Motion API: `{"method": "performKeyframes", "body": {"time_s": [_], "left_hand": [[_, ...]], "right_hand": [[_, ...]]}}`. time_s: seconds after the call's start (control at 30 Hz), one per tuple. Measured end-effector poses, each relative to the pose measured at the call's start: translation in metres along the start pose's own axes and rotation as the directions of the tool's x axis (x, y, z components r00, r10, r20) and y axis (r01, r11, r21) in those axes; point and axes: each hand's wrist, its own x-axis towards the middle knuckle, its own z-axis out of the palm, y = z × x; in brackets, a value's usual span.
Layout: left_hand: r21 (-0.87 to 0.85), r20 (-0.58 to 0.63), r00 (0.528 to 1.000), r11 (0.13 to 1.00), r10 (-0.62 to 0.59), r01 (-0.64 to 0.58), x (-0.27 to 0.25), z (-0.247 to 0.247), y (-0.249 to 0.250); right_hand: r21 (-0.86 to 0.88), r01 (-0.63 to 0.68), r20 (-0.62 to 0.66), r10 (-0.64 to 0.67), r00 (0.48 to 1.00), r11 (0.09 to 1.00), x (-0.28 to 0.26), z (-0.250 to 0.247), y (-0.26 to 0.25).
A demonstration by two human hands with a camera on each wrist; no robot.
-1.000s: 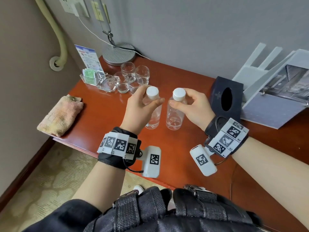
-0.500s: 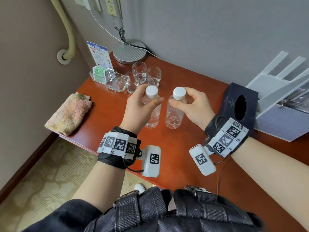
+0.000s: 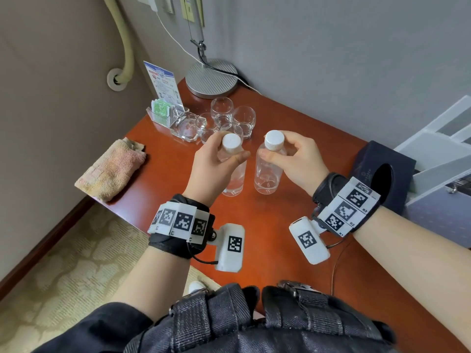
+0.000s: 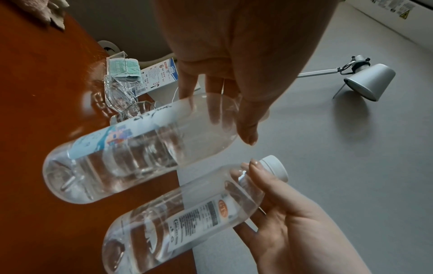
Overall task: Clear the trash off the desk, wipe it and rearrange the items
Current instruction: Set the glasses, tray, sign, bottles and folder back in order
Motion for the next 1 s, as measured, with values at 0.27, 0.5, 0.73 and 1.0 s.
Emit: {"method": "performKeyframes", "body": {"time_s": [0.27, 0.5, 0.73, 1.0], "left_hand": [[-0.009, 0.008, 1.0, 1.0, 0.01, -0.01, 0.017, -0.016, -0.006], [-0.017, 0.05, 0.998, 0.999, 0.05, -0.049, 0.05, -0.053, -0.019], [-0.003, 0.147, 0.986, 0.996, 0.084, -0.084, 0.097, -0.112, -0.024], [0.019, 0.189, 0.968, 0.985, 0.165, -0.172, 0.148, -0.161, -0.028]], "right_hand": [[-0.013, 0.026, 0.038, -0.025, 0.999, 1.0, 0.018, 0.017, -0.008], [-0.034, -0.009, -0.029, 0.008, 1.0, 0.999, 0.033, 0.049, -0.025], [-0.045, -0.018, -0.098, 0.013, 0.995, 0.999, 0.06, 0.1, -0.057], [-0.019, -0.019, -0.183, 0.015, 0.983, 1.0, 0.091, 0.146, -0.086]]}}
